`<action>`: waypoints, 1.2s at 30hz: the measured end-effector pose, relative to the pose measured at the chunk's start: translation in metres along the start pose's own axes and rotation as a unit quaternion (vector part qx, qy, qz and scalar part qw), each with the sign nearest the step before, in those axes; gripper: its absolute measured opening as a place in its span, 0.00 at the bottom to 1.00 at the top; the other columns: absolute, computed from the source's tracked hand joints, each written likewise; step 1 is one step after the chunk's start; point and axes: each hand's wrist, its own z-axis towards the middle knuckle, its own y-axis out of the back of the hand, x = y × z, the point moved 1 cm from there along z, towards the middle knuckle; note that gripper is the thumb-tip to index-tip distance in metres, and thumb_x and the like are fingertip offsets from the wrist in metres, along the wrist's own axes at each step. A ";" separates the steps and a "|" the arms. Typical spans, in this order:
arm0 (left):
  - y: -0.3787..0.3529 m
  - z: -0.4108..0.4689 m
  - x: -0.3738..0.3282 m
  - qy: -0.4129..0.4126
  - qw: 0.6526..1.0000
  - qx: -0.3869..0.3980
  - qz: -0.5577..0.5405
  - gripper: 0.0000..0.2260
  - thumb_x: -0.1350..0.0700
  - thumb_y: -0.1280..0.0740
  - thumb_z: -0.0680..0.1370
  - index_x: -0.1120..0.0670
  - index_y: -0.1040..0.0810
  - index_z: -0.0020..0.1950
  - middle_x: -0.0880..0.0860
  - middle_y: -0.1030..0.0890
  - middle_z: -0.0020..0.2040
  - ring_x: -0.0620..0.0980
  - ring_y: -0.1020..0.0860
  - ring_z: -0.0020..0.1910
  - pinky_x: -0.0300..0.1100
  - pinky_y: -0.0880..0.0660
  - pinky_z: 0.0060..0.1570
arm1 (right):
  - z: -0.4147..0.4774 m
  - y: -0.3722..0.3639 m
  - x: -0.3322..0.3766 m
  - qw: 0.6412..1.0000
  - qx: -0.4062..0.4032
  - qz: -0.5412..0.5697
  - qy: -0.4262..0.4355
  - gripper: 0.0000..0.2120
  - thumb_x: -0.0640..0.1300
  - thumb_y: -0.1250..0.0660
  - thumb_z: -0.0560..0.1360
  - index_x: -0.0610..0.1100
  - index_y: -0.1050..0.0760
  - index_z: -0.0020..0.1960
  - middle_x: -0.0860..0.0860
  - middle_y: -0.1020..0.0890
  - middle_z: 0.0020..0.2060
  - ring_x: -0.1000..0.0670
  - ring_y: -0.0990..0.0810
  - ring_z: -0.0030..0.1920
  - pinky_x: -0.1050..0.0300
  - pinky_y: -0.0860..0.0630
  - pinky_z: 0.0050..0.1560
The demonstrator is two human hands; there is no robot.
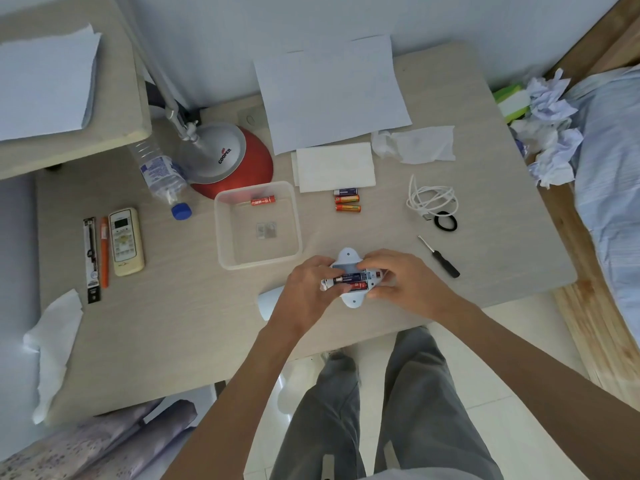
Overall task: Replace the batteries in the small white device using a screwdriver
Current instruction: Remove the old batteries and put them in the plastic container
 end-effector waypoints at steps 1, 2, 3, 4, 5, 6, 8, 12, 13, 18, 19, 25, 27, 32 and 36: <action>0.000 0.001 0.000 -0.001 1.000 -0.002 0.009 0.12 0.54 0.22 0.79 0.52 0.11 0.62 0.53 0.14 0.62 0.54 0.17 0.56 0.50 0.20 0.59 | -0.001 0.000 0.002 1.000 0.001 -0.002 -0.007 0.26 0.42 0.16 0.72 0.52 0.19 0.67 0.56 0.15 0.59 0.54 0.16 0.56 0.50 0.16 0.59; 0.000 0.001 0.000 0.000 1.000 -0.004 0.015 0.11 0.56 0.22 0.79 0.53 0.11 0.61 0.54 0.14 0.62 0.55 0.16 0.56 0.51 0.20 0.59 | -0.001 0.000 0.004 1.000 0.003 -0.003 -0.015 0.26 0.42 0.17 0.72 0.54 0.21 0.67 0.57 0.15 0.58 0.56 0.16 0.55 0.51 0.16 0.58; 0.000 0.001 0.000 0.000 1.000 -0.007 0.018 0.11 0.57 0.22 0.79 0.53 0.10 0.60 0.54 0.14 0.61 0.56 0.16 0.56 0.52 0.20 0.58 | -0.002 0.001 0.005 1.000 0.005 -0.001 -0.023 0.26 0.43 0.17 0.73 0.56 0.24 0.66 0.58 0.15 0.57 0.57 0.16 0.54 0.54 0.17 0.57; -0.001 0.001 0.000 0.000 1.000 -0.010 0.019 0.10 0.57 0.22 0.79 0.54 0.10 0.60 0.54 0.14 0.61 0.56 0.16 0.55 0.53 0.19 0.58 | -0.002 0.001 0.007 0.999 0.007 0.007 -0.030 0.27 0.44 0.18 0.74 0.57 0.26 0.66 0.58 0.15 0.56 0.59 0.16 0.53 0.58 0.17 0.56; -0.002 0.000 0.001 0.000 1.000 -0.013 0.018 0.09 0.57 0.22 0.79 0.53 0.10 0.59 0.54 0.13 0.61 0.55 0.16 0.56 0.54 0.19 0.59 | -0.003 0.001 0.007 0.999 0.009 0.016 -0.039 0.28 0.44 0.18 0.74 0.58 0.28 0.68 0.59 0.15 0.57 0.61 0.17 0.54 0.62 0.19 0.56; -0.002 -0.001 0.002 0.004 1.000 -0.018 0.016 0.09 0.57 0.22 0.79 0.53 0.10 0.59 0.54 0.13 0.62 0.55 0.16 0.56 0.54 0.19 0.59 | -0.003 0.001 0.008 0.998 0.009 0.028 -0.048 0.31 0.44 0.18 0.74 0.58 0.29 0.70 0.58 0.16 0.58 0.62 0.17 0.54 0.64 0.20 0.57; -0.003 -0.003 0.004 0.014 0.999 -0.029 0.013 0.09 0.56 0.23 0.80 0.52 0.10 0.60 0.53 0.14 0.63 0.54 0.16 0.57 0.55 0.19 0.61 | -0.004 0.000 0.007 0.997 0.010 0.039 -0.061 0.34 0.44 0.18 0.74 0.56 0.29 0.75 0.57 0.15 0.60 0.60 0.16 0.56 0.62 0.20 0.60; 0.000 -0.007 0.001 0.021 0.999 -0.026 -0.012 0.10 0.57 0.24 0.80 0.52 0.11 0.61 0.52 0.14 0.64 0.52 0.16 0.57 0.55 0.18 0.61 | -0.003 -0.003 0.005 0.998 0.013 0.032 -0.044 0.28 0.43 0.18 0.74 0.51 0.22 0.72 0.59 0.14 0.56 0.63 0.16 0.55 0.71 0.22 0.56; 0.002 -0.008 0.000 0.024 0.999 -0.025 -0.019 0.10 0.57 0.24 0.80 0.51 0.11 0.62 0.51 0.14 0.65 0.51 0.16 0.58 0.55 0.18 0.61 | -0.004 -0.003 0.006 0.998 0.012 0.032 -0.043 0.28 0.42 0.18 0.74 0.51 0.21 0.71 0.60 0.15 0.56 0.65 0.17 0.55 0.73 0.23 0.55; 0.033 -0.015 -0.013 0.014 0.998 -0.061 -0.025 0.10 0.54 0.22 0.79 0.50 0.10 0.61 0.47 0.15 0.68 0.44 0.18 0.63 0.44 0.20 0.65 | -0.003 -0.001 0.007 0.999 0.004 0.034 -0.032 0.24 0.44 0.19 0.74 0.51 0.19 0.68 0.57 0.12 0.53 0.58 0.14 0.52 0.60 0.16 0.55; 0.045 -0.016 -0.014 0.009 0.997 -0.075 -0.028 0.10 0.55 0.22 0.79 0.50 0.10 0.60 0.47 0.15 0.67 0.43 0.18 0.63 0.41 0.21 0.64 | -0.003 -0.001 0.008 0.999 0.003 0.038 -0.033 0.24 0.44 0.19 0.73 0.51 0.19 0.68 0.57 0.12 0.53 0.57 0.13 0.51 0.59 0.16 0.55; 0.110 0.008 0.018 0.001 0.987 -0.153 0.042 0.09 0.59 0.20 0.77 0.53 0.10 0.57 0.51 0.13 0.58 0.49 0.14 0.56 0.47 0.19 0.64 | 0.000 -0.001 0.009 0.998 0.006 0.046 -0.044 0.24 0.44 0.18 0.72 0.52 0.18 0.67 0.57 0.12 0.50 0.55 0.13 0.49 0.51 0.15 0.55; 0.118 0.022 0.037 0.007 0.987 -0.133 0.089 0.10 0.58 0.20 0.77 0.53 0.10 0.58 0.51 0.13 0.58 0.51 0.15 0.55 0.51 0.19 0.63 | 0.000 0.000 0.009 0.998 0.009 0.042 -0.043 0.24 0.44 0.18 0.73 0.52 0.18 0.67 0.57 0.12 0.51 0.55 0.13 0.50 0.50 0.15 0.55; 0.124 0.051 0.067 0.042 0.978 -0.039 0.199 0.10 0.56 0.22 0.79 0.51 0.11 0.60 0.52 0.14 0.60 0.55 0.17 0.59 0.54 0.20 0.63 | 0.002 0.001 0.006 0.998 0.023 0.033 -0.039 0.25 0.43 0.18 0.73 0.51 0.19 0.67 0.57 0.12 0.51 0.55 0.13 0.49 0.48 0.15 0.56; 0.117 0.064 0.070 0.031 0.967 -0.008 0.253 0.10 0.57 0.22 0.79 0.53 0.11 0.60 0.53 0.16 0.61 0.58 0.20 0.62 0.57 0.19 0.61 | 0.003 0.003 0.007 0.999 0.022 0.024 -0.035 0.24 0.43 0.18 0.72 0.51 0.19 0.66 0.56 0.12 0.50 0.53 0.13 0.48 0.47 0.15 0.54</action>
